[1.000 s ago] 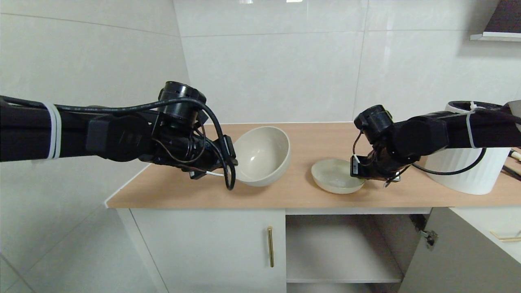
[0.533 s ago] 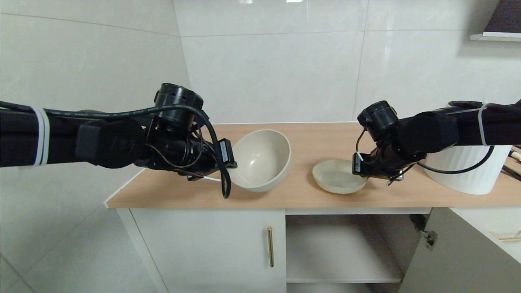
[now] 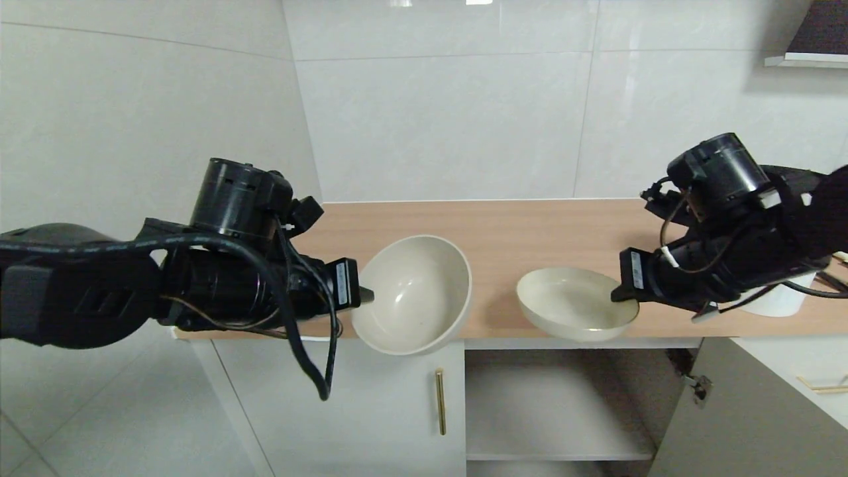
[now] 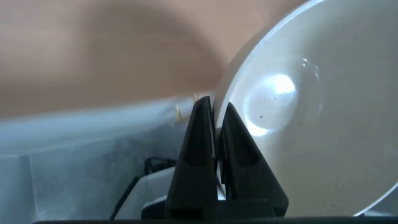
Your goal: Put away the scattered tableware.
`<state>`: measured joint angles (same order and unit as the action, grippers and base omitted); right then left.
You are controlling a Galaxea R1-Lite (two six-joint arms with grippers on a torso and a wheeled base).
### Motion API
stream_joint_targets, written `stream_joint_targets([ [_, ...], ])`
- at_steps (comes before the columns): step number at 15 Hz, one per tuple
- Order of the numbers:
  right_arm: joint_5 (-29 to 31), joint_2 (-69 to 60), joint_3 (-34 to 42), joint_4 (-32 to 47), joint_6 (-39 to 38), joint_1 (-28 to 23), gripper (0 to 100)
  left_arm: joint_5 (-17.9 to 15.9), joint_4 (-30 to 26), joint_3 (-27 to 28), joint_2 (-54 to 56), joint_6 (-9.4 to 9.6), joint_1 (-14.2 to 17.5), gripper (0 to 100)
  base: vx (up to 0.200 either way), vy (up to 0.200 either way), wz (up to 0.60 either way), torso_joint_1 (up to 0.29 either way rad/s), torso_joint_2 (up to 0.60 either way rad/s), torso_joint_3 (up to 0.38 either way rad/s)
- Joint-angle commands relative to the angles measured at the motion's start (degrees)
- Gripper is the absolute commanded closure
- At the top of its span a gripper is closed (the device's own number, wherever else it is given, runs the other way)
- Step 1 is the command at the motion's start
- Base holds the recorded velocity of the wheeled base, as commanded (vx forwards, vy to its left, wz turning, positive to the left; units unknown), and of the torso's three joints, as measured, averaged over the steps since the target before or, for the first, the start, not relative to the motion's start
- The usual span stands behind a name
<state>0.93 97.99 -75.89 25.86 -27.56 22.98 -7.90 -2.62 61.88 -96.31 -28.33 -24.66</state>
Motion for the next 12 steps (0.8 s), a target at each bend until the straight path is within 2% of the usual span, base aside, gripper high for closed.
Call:
stream_joint_targets([
  [1,-1.6,-8.0,7.1,-0.2,0.4,0.0,100,-0.1,2.2,-5.3,4.9,1.96,-0.9,100,0.000,0.000,0.00,0.000,0.00,0.000],
  [3,-1.9,-8.8,10.5,-0.7,1.4,0.0,100,-0.7,6.3,-9.5,5.5,5.30,-1.7,100,0.000,0.000,0.00,0.000,0.00,0.000],
  [5,-1.9,-8.7,13.8,-0.8,1.5,0.2,100,-2.0,6.7,-9.9,5.3,5.39,-1.9,100,0.000,0.000,0.00,0.000,0.00,0.000],
  [8,-1.7,-9.0,14.5,-0.8,1.5,0.4,100,-2.3,6.7,-10.1,4.5,5.39,-2.5,100,-0.200,0.000,0.00,0.002,0.00,0.005],
  [12,-1.3,-8.3,14.6,-0.9,1.5,0.4,100,-2.2,6.7,-10.0,3.1,5.39,-2.5,100,0.000,0.000,0.00,0.000,0.00,0.000],
])
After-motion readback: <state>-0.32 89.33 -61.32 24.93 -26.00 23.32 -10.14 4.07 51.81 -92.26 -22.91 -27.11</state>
